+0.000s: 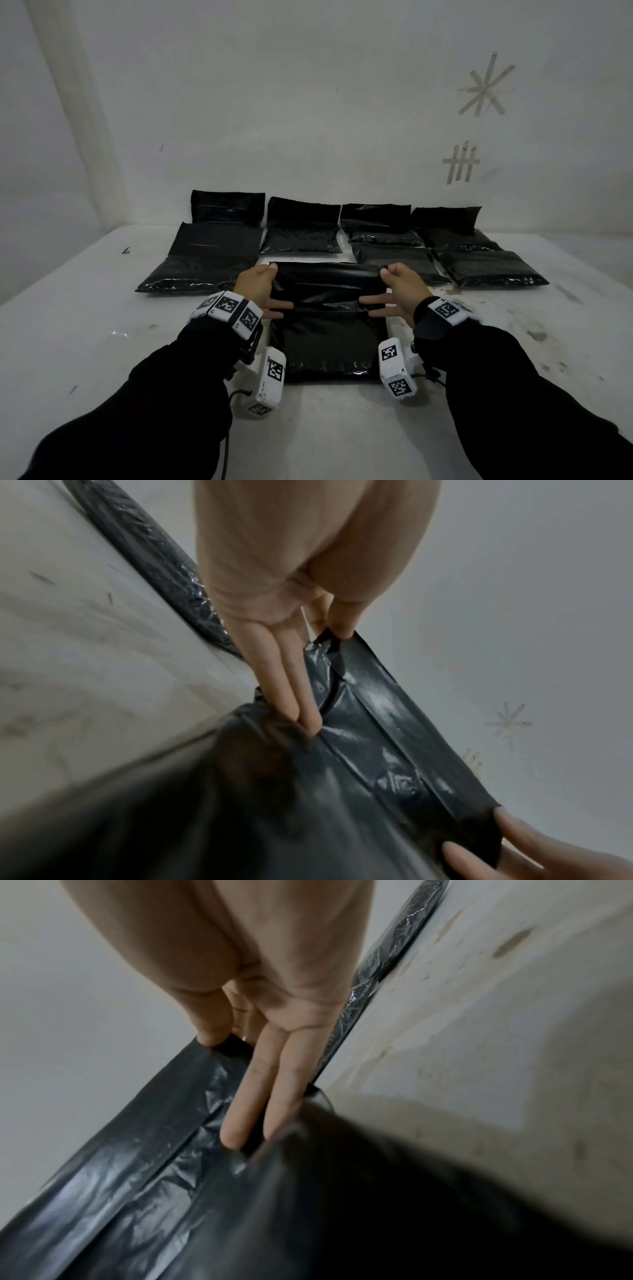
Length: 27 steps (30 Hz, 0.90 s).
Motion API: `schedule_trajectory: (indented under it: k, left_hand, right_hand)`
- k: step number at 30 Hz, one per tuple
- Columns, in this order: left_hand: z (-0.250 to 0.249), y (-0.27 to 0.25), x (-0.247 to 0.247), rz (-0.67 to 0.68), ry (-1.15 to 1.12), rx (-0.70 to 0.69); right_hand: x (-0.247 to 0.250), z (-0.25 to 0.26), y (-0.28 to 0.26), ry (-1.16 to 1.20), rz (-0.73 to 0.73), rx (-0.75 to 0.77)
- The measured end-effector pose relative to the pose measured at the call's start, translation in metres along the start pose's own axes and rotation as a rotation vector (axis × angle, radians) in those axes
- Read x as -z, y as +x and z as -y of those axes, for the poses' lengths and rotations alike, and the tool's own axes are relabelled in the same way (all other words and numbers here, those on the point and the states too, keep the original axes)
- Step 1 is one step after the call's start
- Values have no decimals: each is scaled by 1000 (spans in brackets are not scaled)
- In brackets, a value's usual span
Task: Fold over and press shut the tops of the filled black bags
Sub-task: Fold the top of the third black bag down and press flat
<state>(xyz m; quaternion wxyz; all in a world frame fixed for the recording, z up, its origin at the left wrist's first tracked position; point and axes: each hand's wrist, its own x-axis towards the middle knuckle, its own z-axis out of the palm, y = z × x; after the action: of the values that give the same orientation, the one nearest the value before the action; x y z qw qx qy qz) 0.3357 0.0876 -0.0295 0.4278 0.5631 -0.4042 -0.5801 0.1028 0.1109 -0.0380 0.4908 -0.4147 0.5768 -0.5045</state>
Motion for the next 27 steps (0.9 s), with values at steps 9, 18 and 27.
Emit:
schedule_trajectory:
  k: [9, 18, 27]
  left_hand:
    - [0, 1, -2, -17, -17, -1]
    - [-1, -3, -4, -12, -5, -6]
    - [-2, -4, -5, -27, -23, 6]
  right_hand:
    - [-1, -1, 1, -11, -23, 38]
    - [0, 1, -3, 1, 9, 15]
    - [-1, -1, -2, -15, -21, 43]
